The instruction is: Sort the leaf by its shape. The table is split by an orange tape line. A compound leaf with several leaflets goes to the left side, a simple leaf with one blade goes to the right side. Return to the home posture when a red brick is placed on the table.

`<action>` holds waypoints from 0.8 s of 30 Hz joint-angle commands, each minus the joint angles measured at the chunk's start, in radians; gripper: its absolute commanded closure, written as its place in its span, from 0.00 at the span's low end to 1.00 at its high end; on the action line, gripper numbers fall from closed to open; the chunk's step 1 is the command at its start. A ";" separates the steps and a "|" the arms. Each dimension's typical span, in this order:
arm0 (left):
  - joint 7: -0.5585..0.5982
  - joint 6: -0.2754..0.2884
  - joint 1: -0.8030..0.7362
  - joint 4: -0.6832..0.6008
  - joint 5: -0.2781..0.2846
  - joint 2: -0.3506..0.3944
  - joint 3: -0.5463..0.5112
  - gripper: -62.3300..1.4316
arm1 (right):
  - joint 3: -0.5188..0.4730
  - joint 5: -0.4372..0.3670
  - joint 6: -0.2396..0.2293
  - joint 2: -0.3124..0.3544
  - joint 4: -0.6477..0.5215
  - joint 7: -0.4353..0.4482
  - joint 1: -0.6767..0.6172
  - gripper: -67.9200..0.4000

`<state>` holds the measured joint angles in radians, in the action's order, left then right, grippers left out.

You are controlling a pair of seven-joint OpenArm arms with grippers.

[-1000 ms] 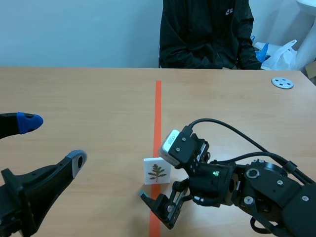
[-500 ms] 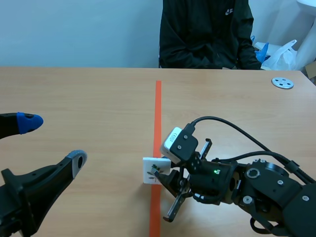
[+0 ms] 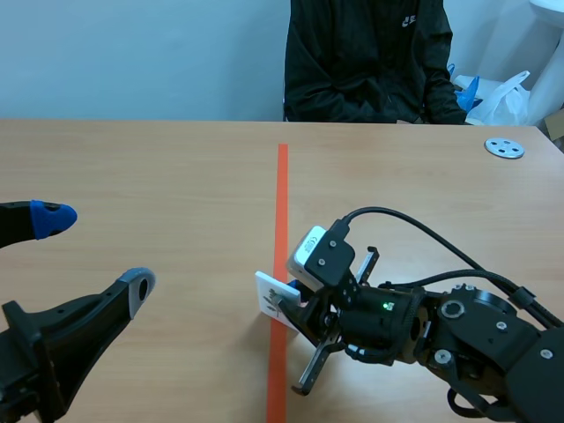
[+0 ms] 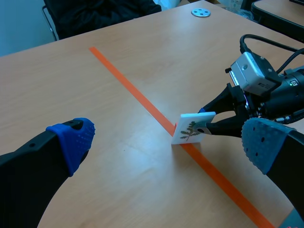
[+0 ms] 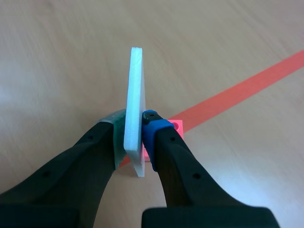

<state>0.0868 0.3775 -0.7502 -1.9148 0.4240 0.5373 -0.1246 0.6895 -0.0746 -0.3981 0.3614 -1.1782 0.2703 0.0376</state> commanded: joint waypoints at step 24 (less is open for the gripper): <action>0.018 0.003 0.003 -0.012 0.006 -0.005 0.005 0.00 | -0.643 -0.365 -0.104 0.095 -0.288 -0.185 -0.102 0.96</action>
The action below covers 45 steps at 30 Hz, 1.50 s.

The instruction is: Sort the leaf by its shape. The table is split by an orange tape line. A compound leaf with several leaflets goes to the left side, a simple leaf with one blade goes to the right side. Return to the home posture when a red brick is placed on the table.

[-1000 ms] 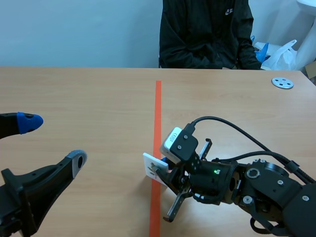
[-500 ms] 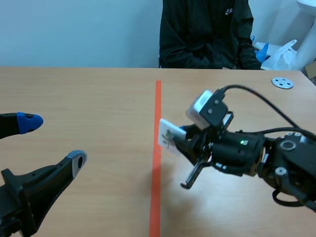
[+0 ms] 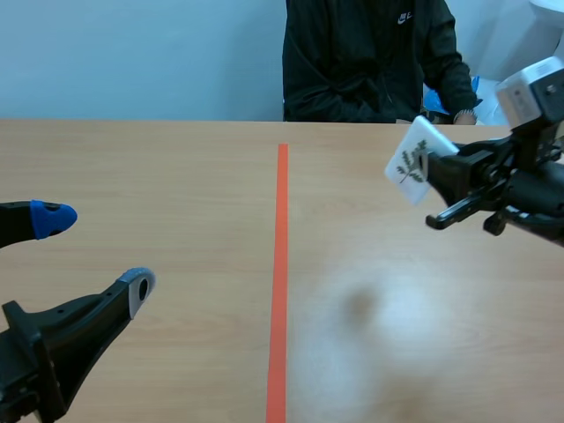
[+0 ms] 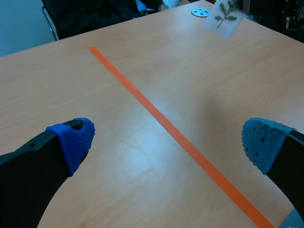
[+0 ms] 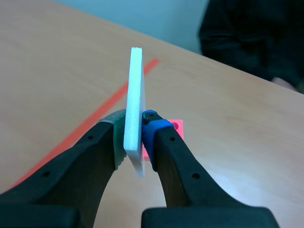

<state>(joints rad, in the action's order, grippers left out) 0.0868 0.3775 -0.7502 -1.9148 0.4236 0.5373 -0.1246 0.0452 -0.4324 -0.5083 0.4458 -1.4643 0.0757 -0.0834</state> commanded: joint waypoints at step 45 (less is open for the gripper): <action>0.018 0.003 0.003 -0.012 0.006 -0.005 0.005 0.00 | 0.028 0.043 0.322 -0.074 0.873 0.078 0.493 0.78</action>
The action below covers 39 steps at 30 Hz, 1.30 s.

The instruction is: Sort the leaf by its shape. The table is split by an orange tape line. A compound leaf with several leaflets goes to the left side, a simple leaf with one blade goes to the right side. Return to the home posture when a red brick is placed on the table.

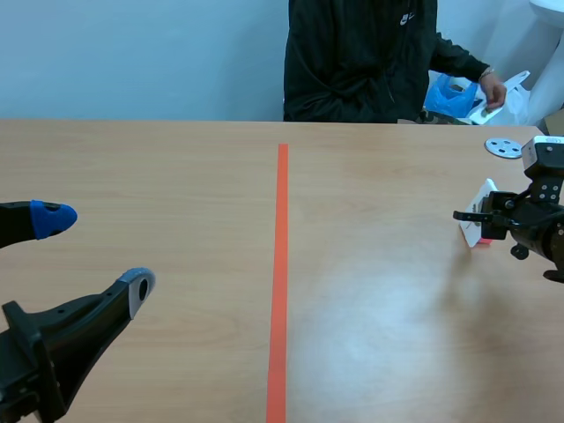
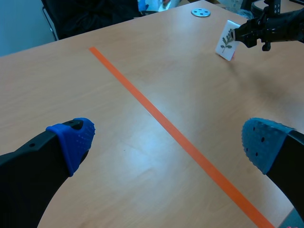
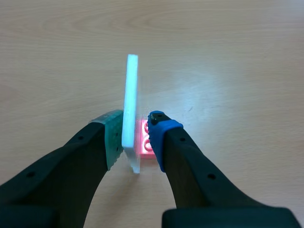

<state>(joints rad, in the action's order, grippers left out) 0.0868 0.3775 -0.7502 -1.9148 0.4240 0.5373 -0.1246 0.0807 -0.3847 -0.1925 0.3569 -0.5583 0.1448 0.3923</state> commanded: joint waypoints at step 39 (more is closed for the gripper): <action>0.018 0.003 0.003 -0.011 0.006 -0.005 0.005 0.00 | -0.188 -0.302 -0.255 0.183 -1.043 -0.353 -0.592 0.00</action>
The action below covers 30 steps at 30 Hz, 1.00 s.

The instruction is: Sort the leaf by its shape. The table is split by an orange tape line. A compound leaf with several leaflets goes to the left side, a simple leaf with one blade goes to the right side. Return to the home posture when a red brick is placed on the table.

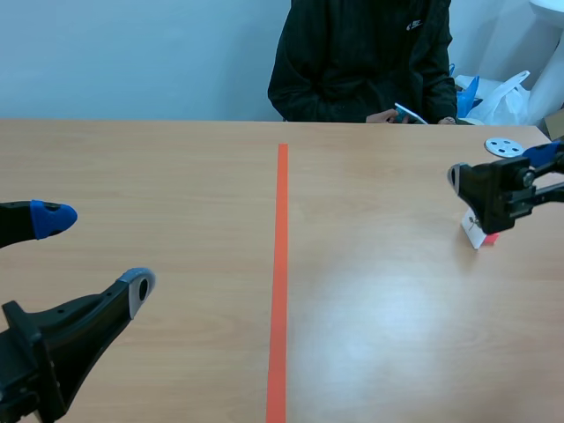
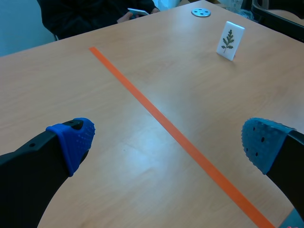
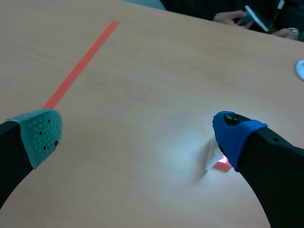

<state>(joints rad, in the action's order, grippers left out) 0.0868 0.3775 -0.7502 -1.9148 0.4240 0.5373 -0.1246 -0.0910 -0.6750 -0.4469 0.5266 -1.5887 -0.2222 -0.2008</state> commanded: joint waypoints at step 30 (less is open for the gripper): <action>0.018 0.003 0.003 -0.011 0.006 -0.005 0.005 0.00 | -0.029 -0.006 0.000 -0.042 -0.412 0.018 -0.436 0.00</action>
<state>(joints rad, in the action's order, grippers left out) 0.0868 0.3775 -0.7502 -1.9148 0.4240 0.5373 -0.1246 -0.1093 -0.6769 -0.4492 0.4740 -2.0006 -0.2192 -0.6487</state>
